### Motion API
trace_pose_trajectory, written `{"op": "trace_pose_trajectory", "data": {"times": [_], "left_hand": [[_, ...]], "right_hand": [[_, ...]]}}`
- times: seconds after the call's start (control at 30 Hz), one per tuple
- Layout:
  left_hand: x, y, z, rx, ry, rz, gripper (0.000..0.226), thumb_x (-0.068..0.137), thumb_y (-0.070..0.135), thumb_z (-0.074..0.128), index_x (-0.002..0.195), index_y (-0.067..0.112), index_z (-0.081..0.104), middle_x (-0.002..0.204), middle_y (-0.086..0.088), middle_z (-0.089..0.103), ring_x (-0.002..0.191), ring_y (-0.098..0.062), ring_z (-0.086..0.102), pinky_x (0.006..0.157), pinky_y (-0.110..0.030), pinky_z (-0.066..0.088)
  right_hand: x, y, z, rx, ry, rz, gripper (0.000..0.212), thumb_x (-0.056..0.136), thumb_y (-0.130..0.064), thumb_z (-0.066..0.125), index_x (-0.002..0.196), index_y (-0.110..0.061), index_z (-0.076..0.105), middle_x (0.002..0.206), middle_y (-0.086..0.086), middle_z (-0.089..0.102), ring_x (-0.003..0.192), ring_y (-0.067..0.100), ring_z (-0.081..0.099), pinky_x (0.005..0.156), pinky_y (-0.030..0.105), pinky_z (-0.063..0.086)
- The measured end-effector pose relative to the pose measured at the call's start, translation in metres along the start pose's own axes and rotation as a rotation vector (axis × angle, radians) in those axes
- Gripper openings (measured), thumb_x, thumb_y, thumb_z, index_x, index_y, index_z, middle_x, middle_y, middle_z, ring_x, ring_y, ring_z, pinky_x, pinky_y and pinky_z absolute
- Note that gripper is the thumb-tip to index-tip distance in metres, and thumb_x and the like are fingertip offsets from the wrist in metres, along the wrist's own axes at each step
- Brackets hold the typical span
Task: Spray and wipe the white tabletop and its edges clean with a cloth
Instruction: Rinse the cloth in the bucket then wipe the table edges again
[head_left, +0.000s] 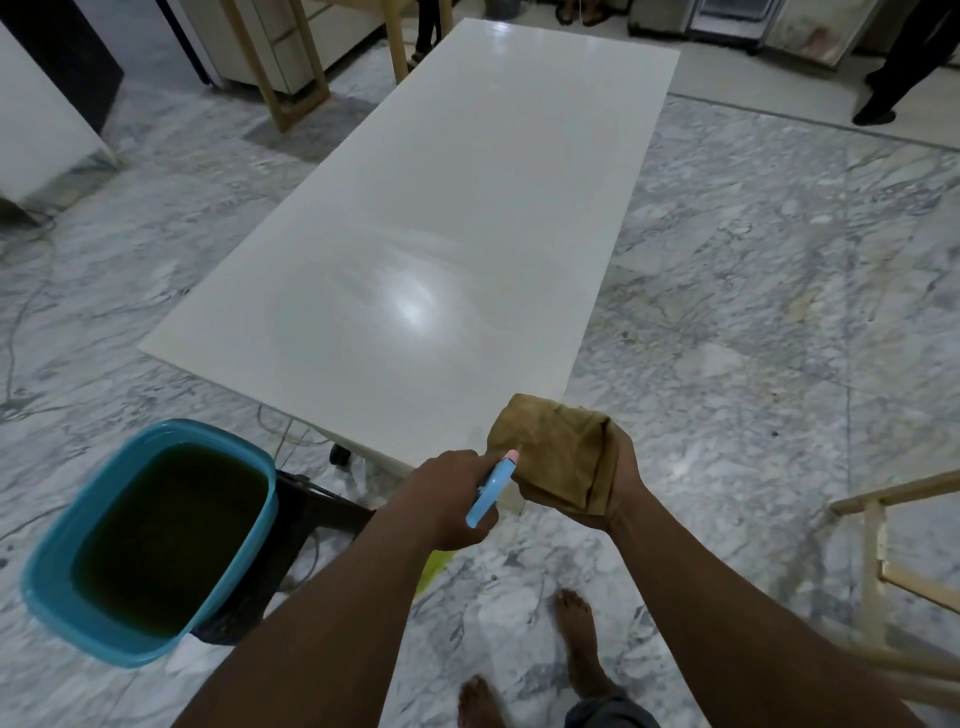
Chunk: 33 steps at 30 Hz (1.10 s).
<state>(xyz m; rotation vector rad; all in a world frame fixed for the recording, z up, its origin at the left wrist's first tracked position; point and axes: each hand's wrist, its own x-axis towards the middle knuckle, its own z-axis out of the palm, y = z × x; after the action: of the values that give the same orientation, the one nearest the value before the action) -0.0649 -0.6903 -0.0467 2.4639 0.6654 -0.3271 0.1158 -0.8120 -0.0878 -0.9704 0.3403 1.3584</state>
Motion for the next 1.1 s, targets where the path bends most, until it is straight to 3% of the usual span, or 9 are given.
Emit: {"op": "trace_pose_trajectory", "data": {"times": [0.1, 0.17, 0.23, 0.33, 0.5, 0.57, 0.67, 0.8, 1.1], "left_hand": [[0.001, 0.002, -0.001, 0.003, -0.023, -0.004, 0.033, 0.095, 0.029, 0.067, 0.126, 0.023, 0.062, 0.106, -0.005, 0.067, 0.09, -0.022, 0.062, 0.072, -0.029, 0.04], [0.002, 0.002, -0.003, 0.002, -0.029, -0.011, 0.025, 0.094, 0.028, 0.067, 0.117, 0.019, 0.063, 0.103, -0.004, 0.067, 0.087, -0.021, 0.06, 0.071, -0.03, 0.04], [0.002, -0.002, -0.006, -0.026, 0.002, -0.032, 0.021, 0.093, 0.026, 0.068, 0.109, 0.015, 0.062, 0.101, -0.005, 0.066, 0.089, -0.026, 0.063, 0.071, -0.035, 0.045], [0.004, -0.01, -0.012, -0.093, 0.092, -0.078, 0.024, 0.094, 0.024, 0.068, 0.113, 0.01, 0.063, 0.104, -0.011, 0.068, 0.092, -0.032, 0.064, 0.081, -0.044, 0.053], [0.015, -0.02, -0.017, -0.192, 0.271, -0.114, 0.022, 0.094, 0.023, 0.069, 0.112, 0.013, 0.064, 0.096, -0.01, 0.066, 0.084, -0.029, 0.061, 0.074, -0.036, 0.047], [0.021, -0.024, -0.017, -0.219, 0.329, -0.138, 0.023, 0.093, 0.022, 0.07, 0.114, 0.014, 0.065, 0.096, -0.009, 0.065, 0.083, -0.028, 0.061, 0.074, -0.033, 0.045], [0.026, -0.031, -0.017, -0.229, 0.388, -0.157, 0.025, 0.093, 0.023, 0.071, 0.116, 0.014, 0.065, 0.095, -0.007, 0.063, 0.079, -0.025, 0.058, 0.073, -0.033, 0.044], [0.025, -0.039, -0.016, -0.232, 0.402, -0.18, 0.023, 0.093, 0.022, 0.071, 0.113, 0.013, 0.066, 0.089, -0.003, 0.059, 0.075, -0.022, 0.055, 0.072, -0.029, 0.039], [0.003, -0.042, -0.007, -0.229, 0.334, -0.19, 0.021, 0.093, 0.021, 0.07, 0.111, 0.012, 0.065, 0.09, -0.006, 0.061, 0.075, -0.021, 0.054, 0.06, -0.017, 0.032]], "right_hand": [[-0.004, -0.002, 0.009, -0.026, -0.011, 0.043, 0.069, 0.096, -0.059, 0.036, 0.128, -0.005, 0.065, 0.133, 0.023, 0.062, 0.127, 0.044, 0.053, 0.109, 0.065, 0.033], [-0.002, -0.005, 0.02, -0.071, 0.042, -0.021, 0.062, 0.1, -0.048, 0.037, 0.136, -0.002, 0.054, 0.138, 0.022, 0.057, 0.129, 0.045, 0.051, 0.1, 0.057, 0.045], [0.006, -0.013, 0.034, -0.18, 0.164, -0.166, 0.048, 0.099, -0.035, 0.044, 0.132, -0.003, 0.054, 0.126, 0.019, 0.062, 0.111, 0.04, 0.063, 0.087, 0.045, 0.052], [0.025, -0.031, 0.054, -0.536, 0.275, -0.438, 0.033, 0.092, -0.046, 0.053, 0.1, -0.018, 0.069, 0.095, 0.011, 0.071, 0.076, 0.024, 0.067, 0.069, 0.035, 0.055], [0.082, -0.056, 0.07, -1.258, 0.387, -0.781, 0.031, 0.093, -0.027, 0.043, 0.116, -0.015, 0.059, 0.107, 0.006, 0.063, 0.102, 0.025, 0.057, 0.083, 0.037, 0.044], [0.117, -0.05, 0.059, -1.588, 0.356, -0.707, 0.043, 0.09, -0.03, 0.04, 0.127, -0.011, 0.052, 0.127, 0.013, 0.056, 0.124, 0.032, 0.046, 0.099, 0.045, 0.042], [0.15, -0.014, 0.031, -1.996, 0.391, -0.562, 0.068, 0.095, -0.043, 0.027, 0.155, -0.012, 0.02, 0.165, 0.015, 0.012, 0.152, 0.033, 0.002, 0.121, 0.051, 0.006], [0.147, 0.018, 0.016, -2.009, 0.442, -0.675, 0.076, 0.091, -0.049, 0.016, 0.158, -0.015, 0.006, 0.167, 0.012, -0.003, 0.153, 0.029, -0.01, 0.122, 0.05, -0.005], [0.084, 0.122, -0.014, -1.874, 0.387, -0.947, 0.06, 0.098, -0.031, 0.032, 0.152, -0.005, 0.033, 0.162, 0.019, 0.023, 0.152, 0.034, 0.013, 0.12, 0.056, 0.02]]}}
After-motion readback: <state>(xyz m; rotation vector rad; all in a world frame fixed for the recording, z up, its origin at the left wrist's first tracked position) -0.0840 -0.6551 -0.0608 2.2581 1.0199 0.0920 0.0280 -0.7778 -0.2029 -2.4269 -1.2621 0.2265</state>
